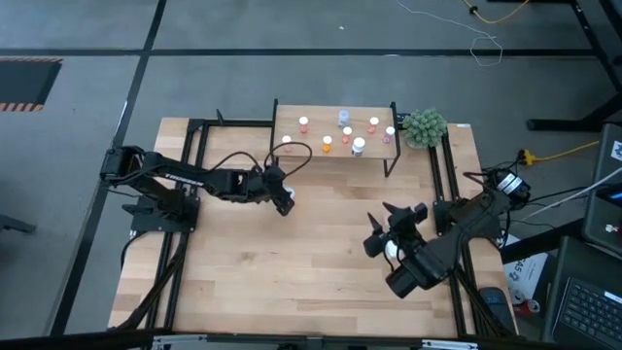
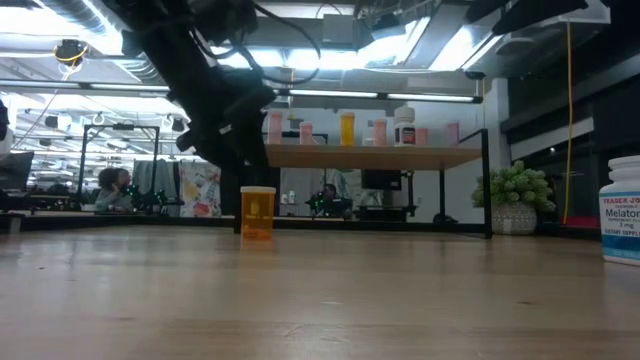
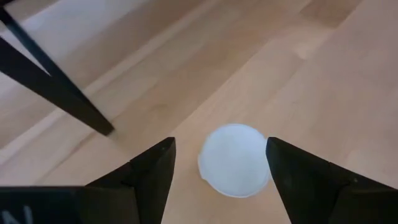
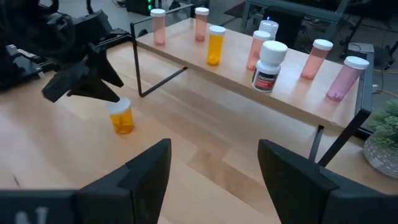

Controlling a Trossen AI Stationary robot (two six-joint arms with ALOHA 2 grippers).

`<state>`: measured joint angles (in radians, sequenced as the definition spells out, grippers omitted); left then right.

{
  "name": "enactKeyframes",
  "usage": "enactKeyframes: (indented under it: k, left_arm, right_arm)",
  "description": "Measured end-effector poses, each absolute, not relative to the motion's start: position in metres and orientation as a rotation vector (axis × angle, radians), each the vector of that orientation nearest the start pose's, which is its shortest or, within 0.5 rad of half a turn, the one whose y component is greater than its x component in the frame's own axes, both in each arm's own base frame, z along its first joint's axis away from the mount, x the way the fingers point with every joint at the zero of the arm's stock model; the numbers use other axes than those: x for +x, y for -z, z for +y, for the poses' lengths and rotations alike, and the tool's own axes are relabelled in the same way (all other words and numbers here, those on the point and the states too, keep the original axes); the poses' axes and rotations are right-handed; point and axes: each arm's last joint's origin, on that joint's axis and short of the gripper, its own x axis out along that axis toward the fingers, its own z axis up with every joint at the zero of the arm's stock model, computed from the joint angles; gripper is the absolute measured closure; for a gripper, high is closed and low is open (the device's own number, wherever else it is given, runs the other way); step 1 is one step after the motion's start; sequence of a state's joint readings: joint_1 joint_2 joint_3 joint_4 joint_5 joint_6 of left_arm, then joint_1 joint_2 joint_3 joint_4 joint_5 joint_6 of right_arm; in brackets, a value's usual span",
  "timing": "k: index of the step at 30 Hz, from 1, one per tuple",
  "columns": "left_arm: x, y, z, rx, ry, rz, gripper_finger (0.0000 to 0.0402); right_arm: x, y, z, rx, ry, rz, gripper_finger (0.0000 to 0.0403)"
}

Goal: Pick and place medicine bottles onto shelf by color
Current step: Put the big yellow pill bottle on the shelf

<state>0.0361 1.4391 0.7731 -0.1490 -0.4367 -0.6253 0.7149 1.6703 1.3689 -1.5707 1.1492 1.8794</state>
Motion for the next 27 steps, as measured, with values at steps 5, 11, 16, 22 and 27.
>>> enactKeyframes:
  k: [5, 11, 16, 22, 27]
  left_arm:
    - [0.28, -0.1935, 0.0222, -0.429, -0.665, 0.622, 0.0154]
    - [0.2812, -0.1935, 0.0185, -0.432, -0.622, 0.631, 0.0154]
    - [0.282, -0.1913, 0.0157, -0.429, -0.622, 0.636, 0.0154]
    - [0.2818, -0.1916, 0.0167, -0.436, -0.653, 0.619, 0.0154]
    - [0.2844, -0.1876, 0.0162, -0.385, -0.615, 0.649, 0.0154]
  right_arm:
    - [0.2264, -0.2747, 0.1572, 0.173, 0.98, 0.382, 0.016]
    - [0.2265, -0.2747, 0.157, 0.157, 0.977, 0.391, 0.016]
    - [0.2262, -0.2742, 0.1571, 0.166, 0.982, 0.413, 0.016]
    - [0.2259, -0.2737, 0.1572, 0.174, 0.987, 0.432, 0.016]
    - [0.2259, -0.2737, 0.1573, 0.175, 0.987, 0.434, 0.016]
